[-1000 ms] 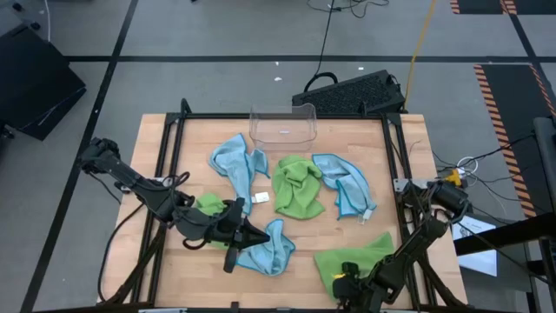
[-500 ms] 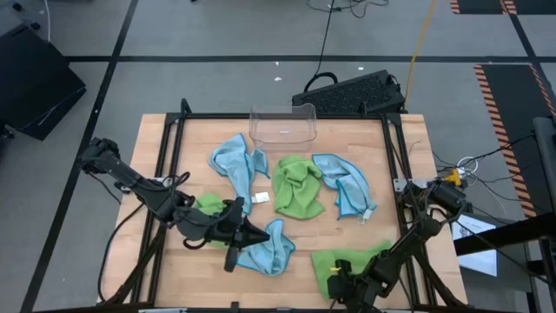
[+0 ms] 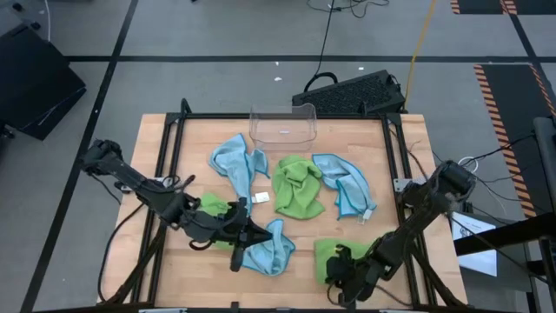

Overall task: Fold microfiber towels
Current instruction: Fold the bottom right green microfiber cloth

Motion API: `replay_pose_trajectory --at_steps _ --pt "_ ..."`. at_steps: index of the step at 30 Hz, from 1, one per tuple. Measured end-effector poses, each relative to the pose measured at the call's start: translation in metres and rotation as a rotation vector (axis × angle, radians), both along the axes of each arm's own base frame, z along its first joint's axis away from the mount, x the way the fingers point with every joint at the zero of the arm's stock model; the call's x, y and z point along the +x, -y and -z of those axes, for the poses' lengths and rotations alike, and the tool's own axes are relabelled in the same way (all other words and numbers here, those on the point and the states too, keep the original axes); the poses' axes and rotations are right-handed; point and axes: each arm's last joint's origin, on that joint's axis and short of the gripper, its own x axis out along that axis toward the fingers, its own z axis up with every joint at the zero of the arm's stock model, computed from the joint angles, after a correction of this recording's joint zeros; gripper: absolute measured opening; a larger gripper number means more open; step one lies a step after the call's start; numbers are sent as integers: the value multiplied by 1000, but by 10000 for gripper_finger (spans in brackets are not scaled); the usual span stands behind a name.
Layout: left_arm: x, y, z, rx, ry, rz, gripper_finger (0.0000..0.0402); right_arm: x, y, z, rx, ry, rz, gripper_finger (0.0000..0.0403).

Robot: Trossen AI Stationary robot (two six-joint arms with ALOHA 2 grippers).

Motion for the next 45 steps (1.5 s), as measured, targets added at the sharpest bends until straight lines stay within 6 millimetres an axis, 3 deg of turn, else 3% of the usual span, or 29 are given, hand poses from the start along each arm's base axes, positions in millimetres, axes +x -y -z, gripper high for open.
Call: replay_pose_trajectory --at_steps 5,11,16,21,30,39,45 --pt "21 8 11 5 67 56 44 6 21 -40 54 113 9 1" --pt "45 14 23 -31 145 46 137 4 51 -86 111 255 32 1" --pt "57 14 19 -13 191 34 207 -2 75 -118 134 364 48 0" --pt "68 10 15 26 210 22 244 -6 95 -137 130 441 69 0" --pt "87 -6 21 36 200 4 221 -3 117 -148 135 494 142 0" --pt "94 -26 23 92 176 -59 168 -2 119 -148 145 496 157 0" --pt "95 -29 26 103 149 -63 174 -2 119 -148 147 496 167 0"
